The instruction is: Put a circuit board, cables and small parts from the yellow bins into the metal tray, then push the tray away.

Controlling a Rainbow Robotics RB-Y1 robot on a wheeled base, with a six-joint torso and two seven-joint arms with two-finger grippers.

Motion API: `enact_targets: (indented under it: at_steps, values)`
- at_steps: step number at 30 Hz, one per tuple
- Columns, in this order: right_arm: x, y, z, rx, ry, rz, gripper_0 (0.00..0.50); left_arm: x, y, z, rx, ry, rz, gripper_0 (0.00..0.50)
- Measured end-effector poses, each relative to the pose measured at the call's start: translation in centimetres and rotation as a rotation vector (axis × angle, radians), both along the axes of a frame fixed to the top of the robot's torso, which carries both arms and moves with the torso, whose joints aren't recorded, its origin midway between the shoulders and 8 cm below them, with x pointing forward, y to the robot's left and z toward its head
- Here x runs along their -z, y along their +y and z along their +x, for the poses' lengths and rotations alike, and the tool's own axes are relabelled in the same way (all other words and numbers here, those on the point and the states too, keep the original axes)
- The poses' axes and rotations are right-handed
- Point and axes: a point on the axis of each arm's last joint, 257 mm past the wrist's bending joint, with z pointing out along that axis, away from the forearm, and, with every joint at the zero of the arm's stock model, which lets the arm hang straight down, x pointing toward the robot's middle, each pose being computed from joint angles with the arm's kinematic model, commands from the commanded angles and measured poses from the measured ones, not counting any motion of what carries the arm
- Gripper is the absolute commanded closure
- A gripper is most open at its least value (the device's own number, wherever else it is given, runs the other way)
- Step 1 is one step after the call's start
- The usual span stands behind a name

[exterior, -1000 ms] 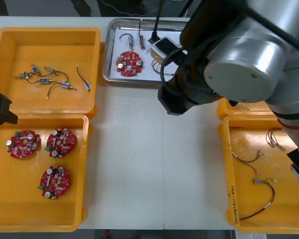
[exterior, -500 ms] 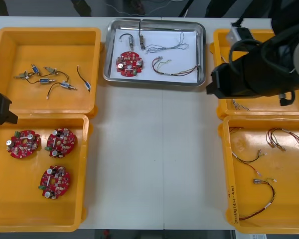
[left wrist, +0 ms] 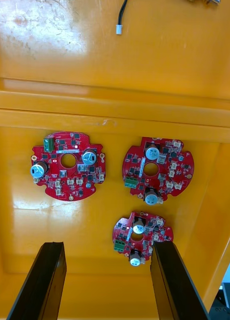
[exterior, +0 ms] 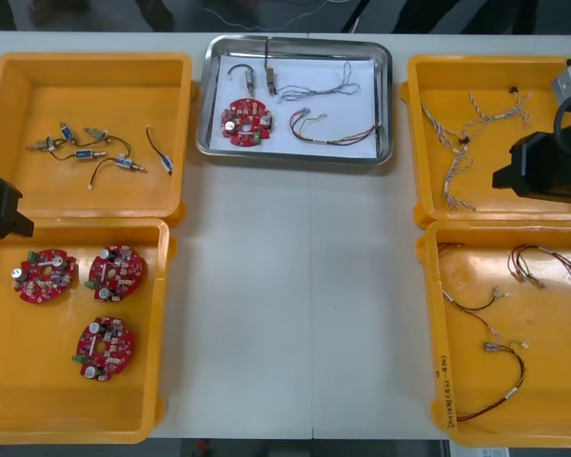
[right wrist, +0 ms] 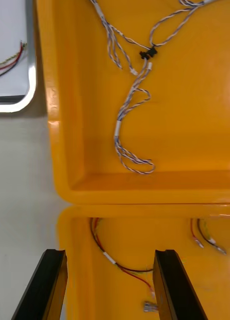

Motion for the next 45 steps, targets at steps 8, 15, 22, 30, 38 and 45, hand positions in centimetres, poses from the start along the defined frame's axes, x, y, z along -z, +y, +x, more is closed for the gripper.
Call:
enact_targets:
  at_steps: [8, 15, 22, 30, 38, 45]
  values:
    - [2.0, -4.3, -1.4, -0.018, 0.021, -0.105, 0.0, 0.0, 0.0, 0.0, 0.0, 0.0, 0.0, 0.0]
    - [2.6, -7.1, -2.4, -0.011, 0.044, -0.167, 0.0, 0.0, 0.0, 0.0, 0.0, 0.0, 0.0, 0.0]
    - [2.9, -8.3, -2.5, 0.014, 0.06, -0.163, 0.0, 0.0, 0.0, 0.0, 0.0, 0.0, 0.0, 0.0]
    - [3.2, -8.4, -2.6, 0.016, 0.073, -0.154, 0.0, 0.0, 0.0, 0.0, 0.0, 0.0, 0.0, 0.0]
    - [3.6, -8.6, -2.6, 0.019, 0.085, -0.147, 0.0, 0.0, 0.0, 0.0, 0.0, 0.0, 0.0, 0.0]
    - [3.6, -8.6, -2.6, 0.02, 0.085, -0.147, 0.0, 0.0, 0.0, 0.0, 0.0, 0.0, 0.0, 0.0]
